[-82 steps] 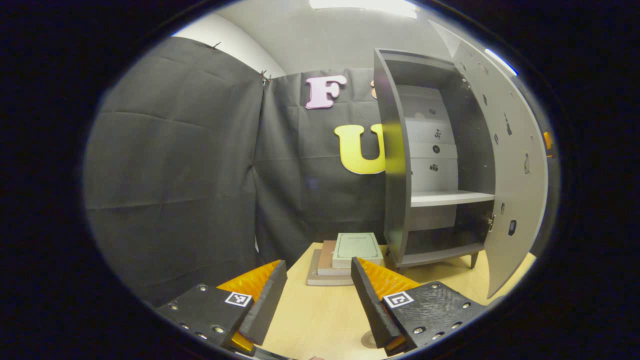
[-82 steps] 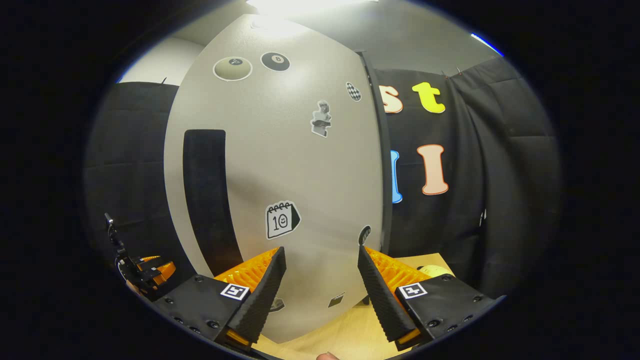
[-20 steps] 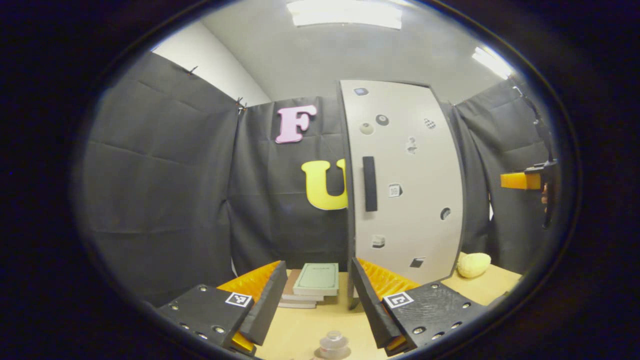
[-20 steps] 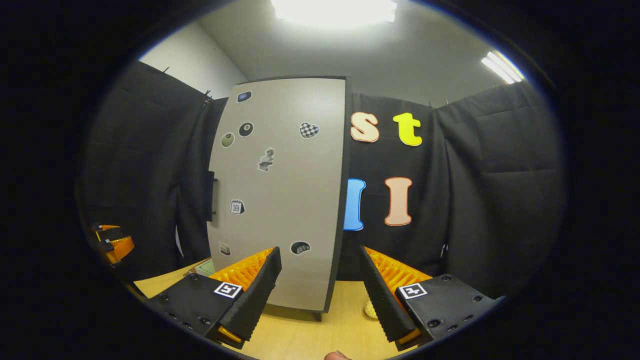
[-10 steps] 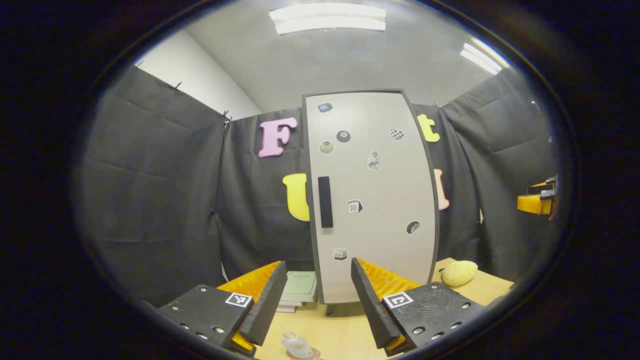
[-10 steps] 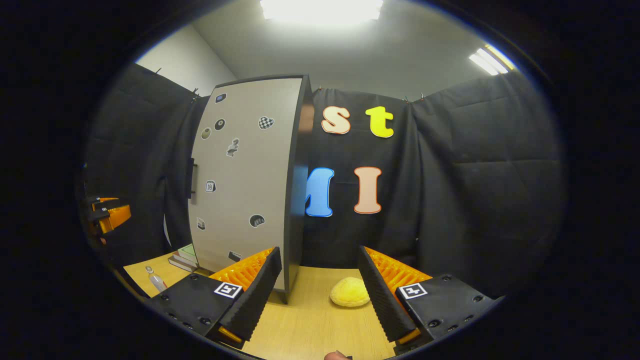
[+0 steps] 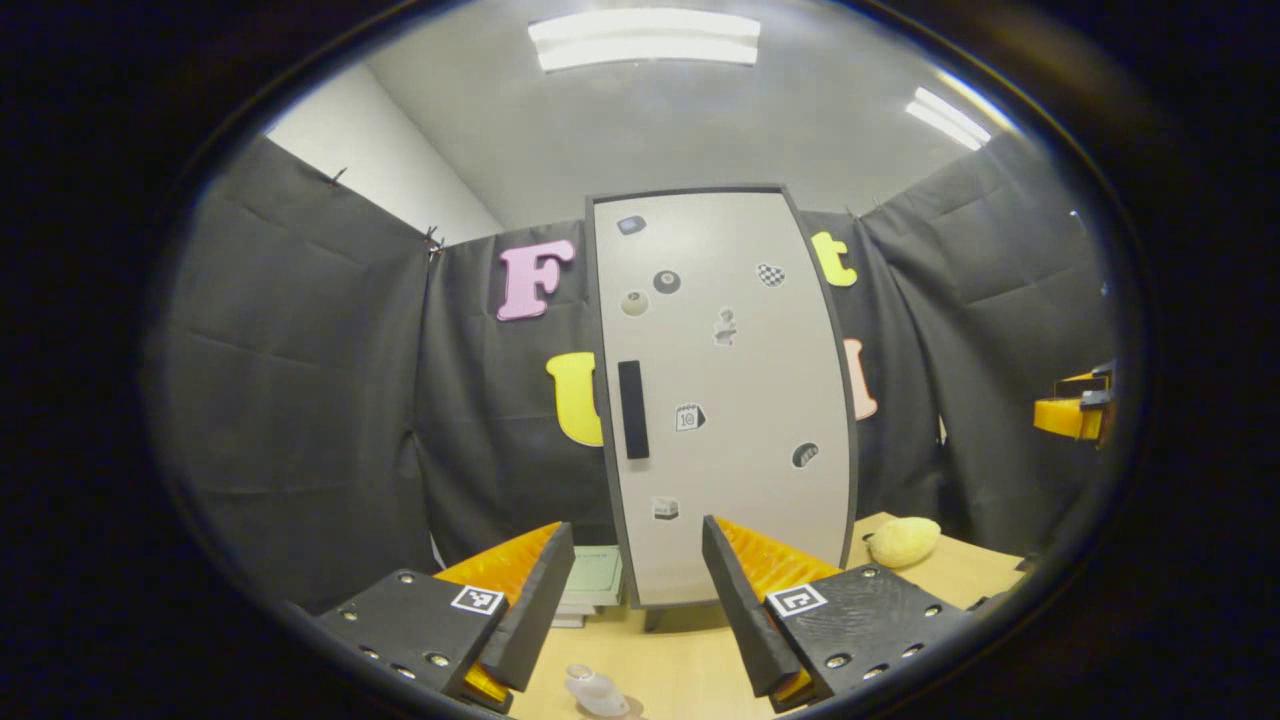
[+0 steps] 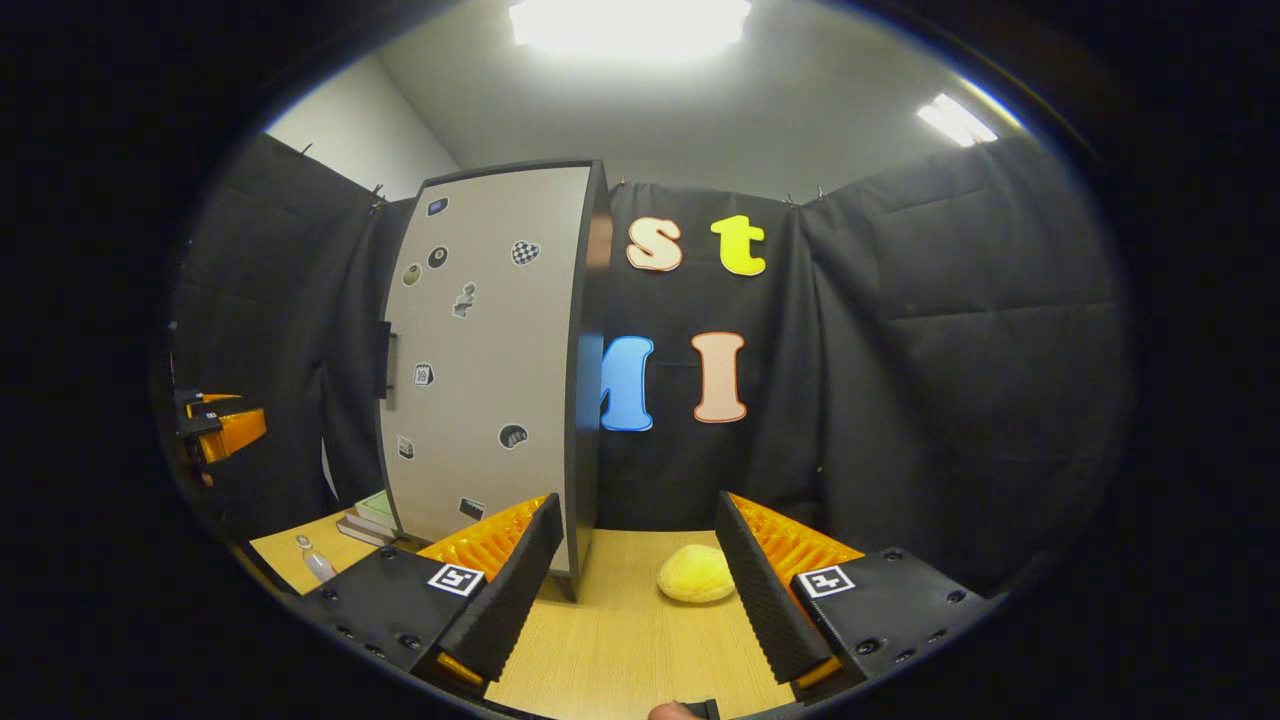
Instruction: Open the cabinet door with the right hand, grasp the bottle in the cabinet with the left hand and place it on the coaster, then close the cabinet door with the right hand.
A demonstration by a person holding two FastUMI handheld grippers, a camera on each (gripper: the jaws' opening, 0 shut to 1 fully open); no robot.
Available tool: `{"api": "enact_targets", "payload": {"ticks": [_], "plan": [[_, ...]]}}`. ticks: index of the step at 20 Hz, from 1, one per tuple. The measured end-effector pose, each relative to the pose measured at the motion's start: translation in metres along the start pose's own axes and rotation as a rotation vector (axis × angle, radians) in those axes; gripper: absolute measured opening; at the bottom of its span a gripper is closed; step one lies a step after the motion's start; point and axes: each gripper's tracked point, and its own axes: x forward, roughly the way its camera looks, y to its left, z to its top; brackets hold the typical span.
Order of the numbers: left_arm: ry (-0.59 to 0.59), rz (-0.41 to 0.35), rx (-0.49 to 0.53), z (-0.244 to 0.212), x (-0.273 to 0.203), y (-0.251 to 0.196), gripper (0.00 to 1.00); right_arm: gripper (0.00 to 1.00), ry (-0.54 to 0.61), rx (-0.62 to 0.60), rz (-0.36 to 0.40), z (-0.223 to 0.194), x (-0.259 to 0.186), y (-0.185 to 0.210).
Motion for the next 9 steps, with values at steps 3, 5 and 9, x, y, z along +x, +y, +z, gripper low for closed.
{"api": "enact_targets", "payload": {"ticks": [3,5,9], "plan": [[0.013,-0.006,-0.016,-0.008,0.004,0.008,0.82,0.98,-0.010,-0.002,0.004,0.004,-0.002,0.012],[0.010,-0.005,-0.021,-0.008,0.005,0.012,0.79,0.98,-0.007,-0.010,0.002,0.004,-0.004,0.017],[0.006,-0.002,-0.014,-0.008,0.006,0.019,0.80,0.98,-0.005,-0.007,-0.003,0.005,-0.002,0.024]]}}
